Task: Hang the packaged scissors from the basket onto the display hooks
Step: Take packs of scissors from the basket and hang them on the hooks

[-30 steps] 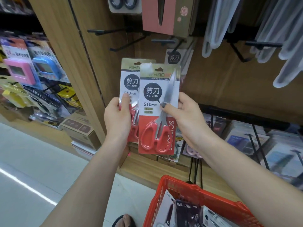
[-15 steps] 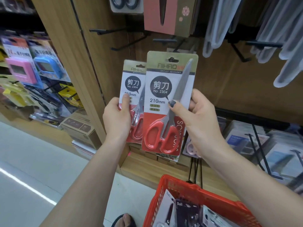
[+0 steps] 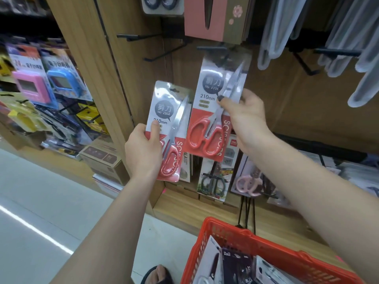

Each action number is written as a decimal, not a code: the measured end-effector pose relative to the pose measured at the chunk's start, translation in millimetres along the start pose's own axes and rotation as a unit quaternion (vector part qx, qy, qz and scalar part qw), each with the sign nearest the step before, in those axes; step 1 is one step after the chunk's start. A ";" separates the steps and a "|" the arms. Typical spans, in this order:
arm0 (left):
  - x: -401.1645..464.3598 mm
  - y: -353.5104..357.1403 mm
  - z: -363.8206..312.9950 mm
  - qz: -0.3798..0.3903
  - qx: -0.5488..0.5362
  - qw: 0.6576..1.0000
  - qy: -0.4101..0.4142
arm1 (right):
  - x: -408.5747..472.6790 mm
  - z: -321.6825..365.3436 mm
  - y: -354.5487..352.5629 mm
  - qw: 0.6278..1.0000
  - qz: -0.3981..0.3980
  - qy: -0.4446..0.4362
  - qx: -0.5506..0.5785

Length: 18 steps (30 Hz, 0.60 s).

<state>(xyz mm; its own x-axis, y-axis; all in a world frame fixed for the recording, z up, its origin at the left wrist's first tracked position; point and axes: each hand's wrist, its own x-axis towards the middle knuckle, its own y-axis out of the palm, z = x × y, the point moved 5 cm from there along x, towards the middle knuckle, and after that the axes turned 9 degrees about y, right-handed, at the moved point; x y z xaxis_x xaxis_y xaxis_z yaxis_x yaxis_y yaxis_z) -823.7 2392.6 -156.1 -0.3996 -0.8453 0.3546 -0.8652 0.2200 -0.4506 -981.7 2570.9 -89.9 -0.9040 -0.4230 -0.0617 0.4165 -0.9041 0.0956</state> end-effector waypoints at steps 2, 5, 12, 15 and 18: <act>2.0 -1.4 4.9 -0.005 -0.002 1.000 -0.014 | 23.0 3.0 -2.6 0.999 -0.038 0.013 0.001; 2.8 -0.7 6.0 -0.003 -0.007 1.000 -0.019 | 55.0 0.1 -7.0 0.997 -0.068 0.036 0.006; -3.0 10.2 -5.0 0.036 -0.028 0.999 -0.006 | 75.8 -11.8 -2.1 0.982 -0.025 0.171 0.076; -4.5 14.3 -8.9 0.042 -0.041 0.998 0.000 | 72.2 -10.0 -2.8 0.982 -0.044 0.177 0.042; -6.0 18.5 -12.4 0.051 -0.070 0.996 0.002 | 59.5 -10.8 -5.0 0.982 -0.062 0.177 -0.004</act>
<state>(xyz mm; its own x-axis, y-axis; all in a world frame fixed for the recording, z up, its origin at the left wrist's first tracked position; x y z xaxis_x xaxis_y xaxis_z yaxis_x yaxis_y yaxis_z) -841.0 2407.8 -156.4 -0.4883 -0.8130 0.3171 -0.8539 0.3702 -0.3659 -1036.5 2549.6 -104.7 -0.8583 -0.3024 -0.4145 0.3067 -0.9500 0.0580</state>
